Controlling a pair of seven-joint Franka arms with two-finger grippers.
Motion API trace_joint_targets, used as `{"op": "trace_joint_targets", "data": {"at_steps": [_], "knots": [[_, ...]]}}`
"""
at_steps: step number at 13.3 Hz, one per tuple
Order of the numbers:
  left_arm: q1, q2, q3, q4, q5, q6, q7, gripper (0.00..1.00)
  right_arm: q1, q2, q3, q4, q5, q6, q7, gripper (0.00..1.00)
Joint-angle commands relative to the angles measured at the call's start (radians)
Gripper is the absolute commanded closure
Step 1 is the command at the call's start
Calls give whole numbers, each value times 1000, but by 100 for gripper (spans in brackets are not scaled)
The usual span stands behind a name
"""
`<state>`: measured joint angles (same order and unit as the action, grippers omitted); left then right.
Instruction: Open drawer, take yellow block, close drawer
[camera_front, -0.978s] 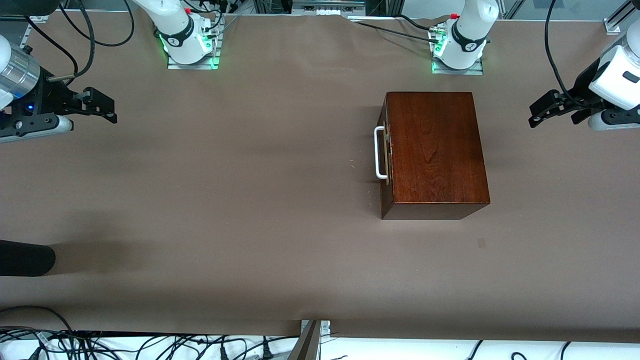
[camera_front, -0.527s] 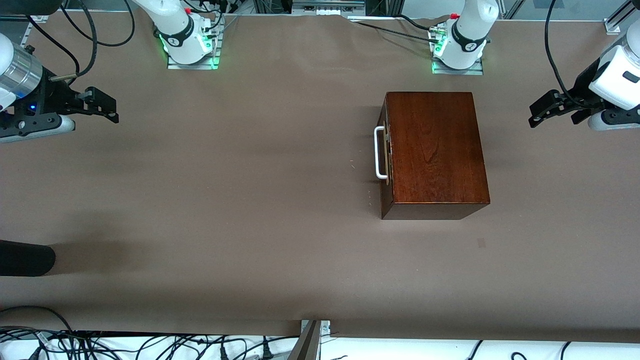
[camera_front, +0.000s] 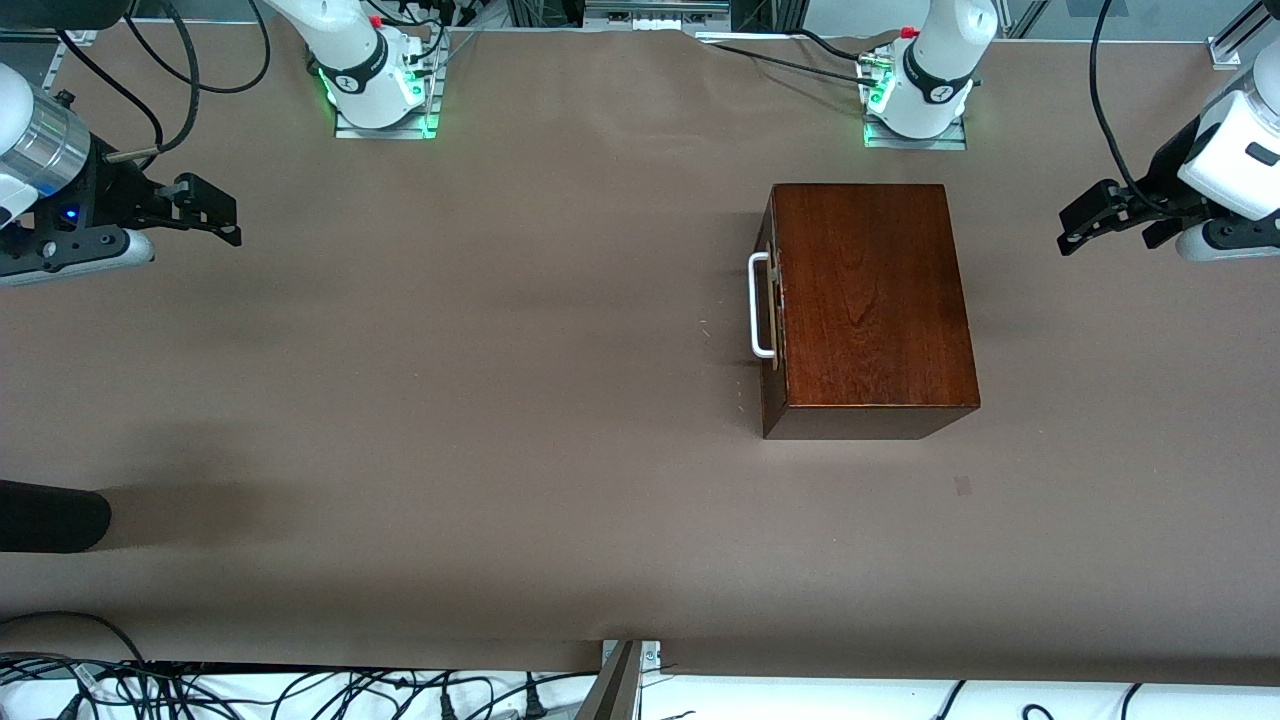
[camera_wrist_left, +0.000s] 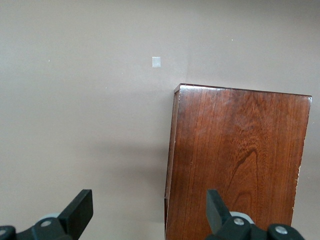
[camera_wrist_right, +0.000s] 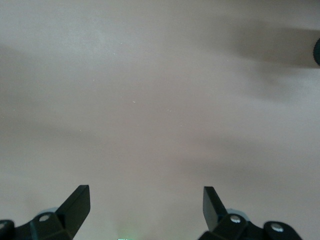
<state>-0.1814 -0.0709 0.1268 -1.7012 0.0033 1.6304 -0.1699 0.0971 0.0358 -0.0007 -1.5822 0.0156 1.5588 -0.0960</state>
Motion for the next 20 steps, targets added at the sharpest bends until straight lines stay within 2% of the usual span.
{"op": "trace_joint_targets", "data": {"at_steps": [1, 7, 11, 13, 14, 17, 20], "knots": [[10, -6, -7, 2, -17, -9, 20, 0, 7, 6, -1, 13, -14, 0, 1, 0], [-10, 26, -16, 11, -19, -4, 9, 0, 7, 6, -1, 13, -14, 0, 1, 0], [-47, 111, -145, 138, -19, -53, -161, 0, 9, 6, -1, 13, -16, 0, -4, 0], [-61, 138, -223, 149, -3, -53, -261, 0, 9, 6, -1, 10, -14, 1, -4, 0], [-91, 158, -255, 150, 3, -50, -346, 0, 9, 6, -1, 10, -14, 1, -4, 0], [-248, 244, -265, 167, 56, -37, -572, 0, 9, 6, -1, 10, -14, 1, 1, 0], [-352, 338, -269, 195, 118, -17, -663, 0, 9, 7, -1, 10, -14, 1, -1, 0]]}}
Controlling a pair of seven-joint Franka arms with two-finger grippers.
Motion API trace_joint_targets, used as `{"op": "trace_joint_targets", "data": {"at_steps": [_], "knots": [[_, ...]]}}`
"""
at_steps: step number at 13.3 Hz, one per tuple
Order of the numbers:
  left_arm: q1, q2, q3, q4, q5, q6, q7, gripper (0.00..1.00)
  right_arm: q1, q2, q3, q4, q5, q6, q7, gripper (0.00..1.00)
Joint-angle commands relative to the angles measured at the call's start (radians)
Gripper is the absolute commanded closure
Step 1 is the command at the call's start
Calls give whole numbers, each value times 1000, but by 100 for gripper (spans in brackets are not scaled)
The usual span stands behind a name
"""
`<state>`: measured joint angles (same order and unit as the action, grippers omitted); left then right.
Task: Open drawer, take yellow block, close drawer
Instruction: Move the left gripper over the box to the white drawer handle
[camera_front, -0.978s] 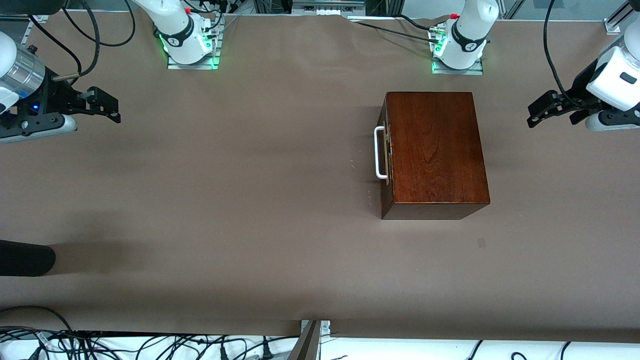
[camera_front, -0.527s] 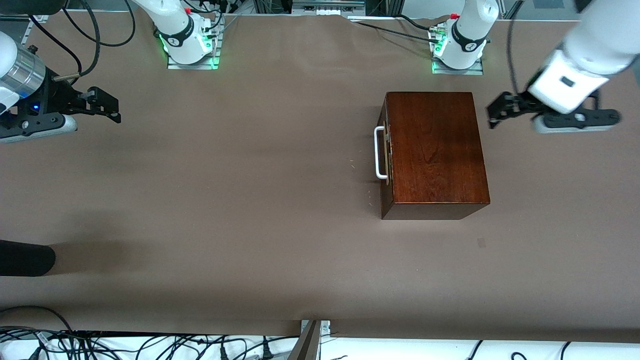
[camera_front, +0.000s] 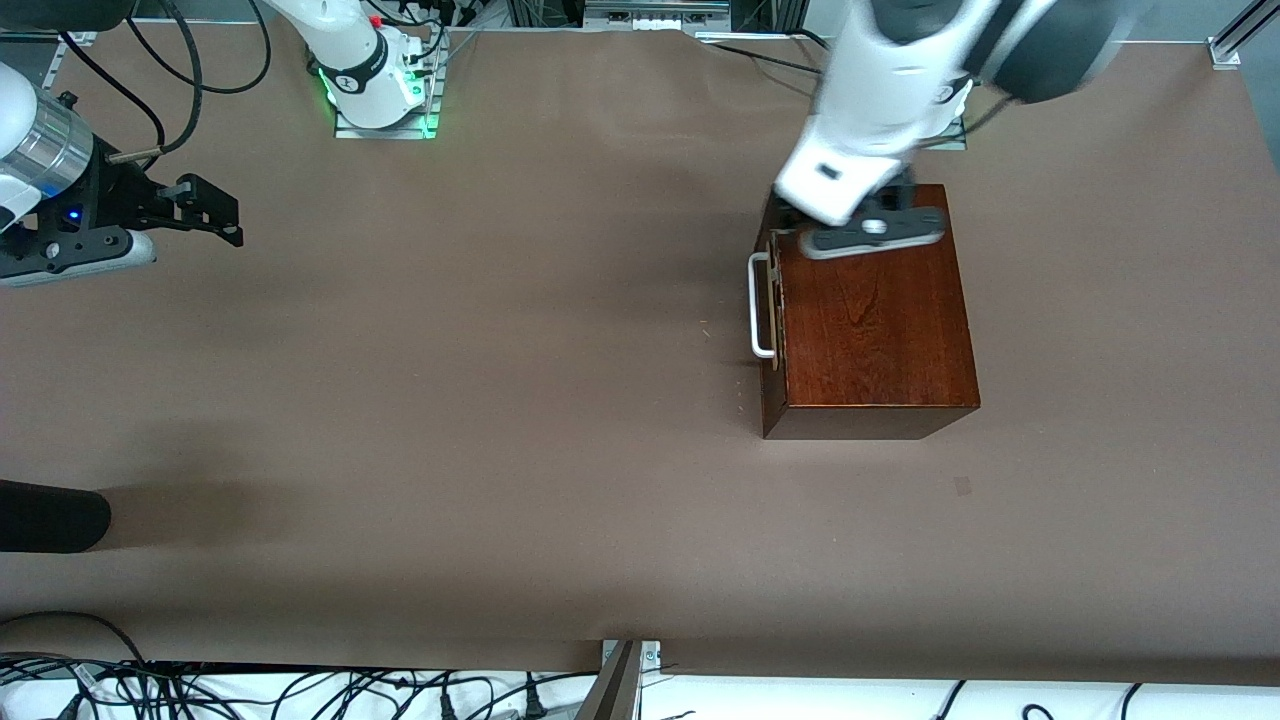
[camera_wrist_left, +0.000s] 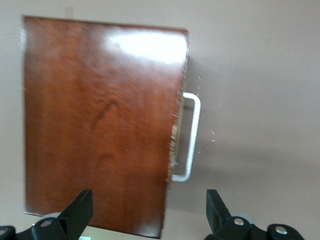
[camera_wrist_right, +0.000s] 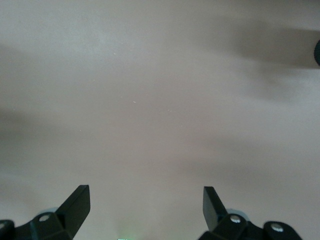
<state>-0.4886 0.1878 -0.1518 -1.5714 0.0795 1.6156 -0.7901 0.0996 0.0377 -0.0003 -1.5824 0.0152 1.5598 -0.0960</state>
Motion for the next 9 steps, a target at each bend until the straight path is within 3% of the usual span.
{"op": "trace_joint_targets", "data": {"at_steps": [1, 9], "knots": [[-63, 105, 11, 65, 48, 26, -46, 0, 6, 5, -1, 10, -14, 2, -4, 0], [-119, 277, 9, 53, 135, 197, -32, 0, 6, 14, -1, 10, -15, 3, -11, 0]]}}
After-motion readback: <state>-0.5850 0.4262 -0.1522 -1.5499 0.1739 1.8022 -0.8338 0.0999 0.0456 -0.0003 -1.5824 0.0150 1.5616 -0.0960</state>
